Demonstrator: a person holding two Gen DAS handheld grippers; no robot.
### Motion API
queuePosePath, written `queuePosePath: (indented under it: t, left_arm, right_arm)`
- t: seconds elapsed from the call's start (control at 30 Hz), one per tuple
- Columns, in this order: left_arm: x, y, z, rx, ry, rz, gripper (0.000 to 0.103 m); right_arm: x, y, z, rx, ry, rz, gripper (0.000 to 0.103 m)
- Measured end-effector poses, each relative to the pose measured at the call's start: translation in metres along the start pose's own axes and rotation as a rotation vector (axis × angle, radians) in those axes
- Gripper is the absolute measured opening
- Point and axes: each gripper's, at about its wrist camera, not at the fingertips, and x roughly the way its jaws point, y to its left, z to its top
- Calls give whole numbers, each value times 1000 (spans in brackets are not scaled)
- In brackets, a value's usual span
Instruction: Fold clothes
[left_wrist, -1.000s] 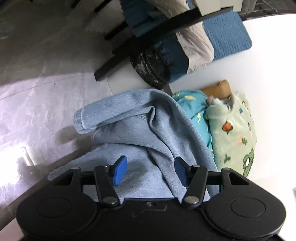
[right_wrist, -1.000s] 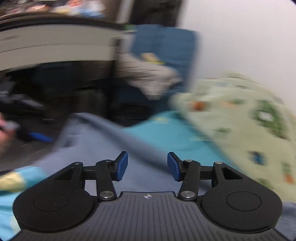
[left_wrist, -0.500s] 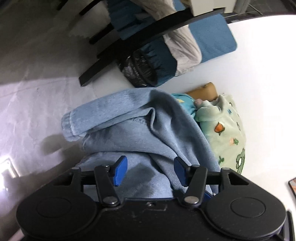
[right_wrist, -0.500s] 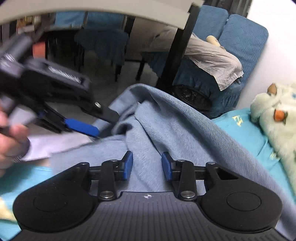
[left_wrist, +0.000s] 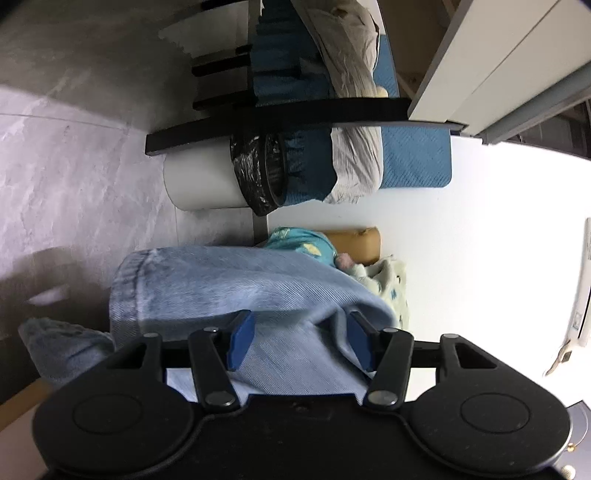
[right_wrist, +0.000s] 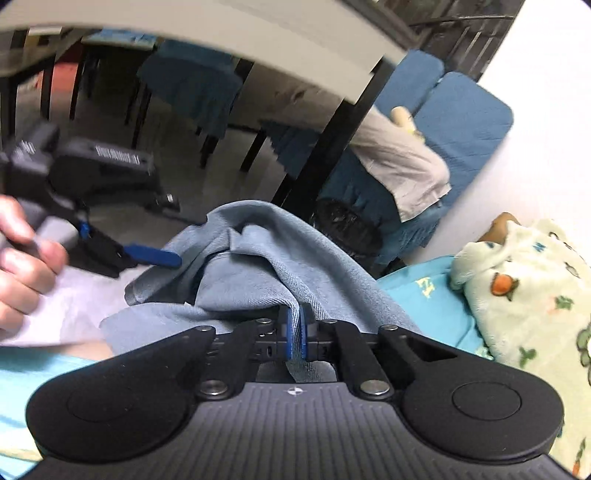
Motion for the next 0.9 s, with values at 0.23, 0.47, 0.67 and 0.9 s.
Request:
queuePosePath:
  t: [0.23, 0.47, 0.67, 0.9]
  left_arm:
    - [-8, -14, -1, 58, -27, -25, 53]
    - [-3, -24, -9, 158, -21, -9, 56]
    - [-7, -15, -5, 133, -56, 26, 56]
    - [-12, -7, 5, 113, -82, 45, 56]
  right_arm:
    - [-36, -37, 26, 132, -71, -24, 3]
    - [-27, -28, 5, 187, -4, 42, 3]
    - [24, 31, -35, 29, 90, 20, 4]
    - [50, 45, -21, -149, 59, 100, 13]
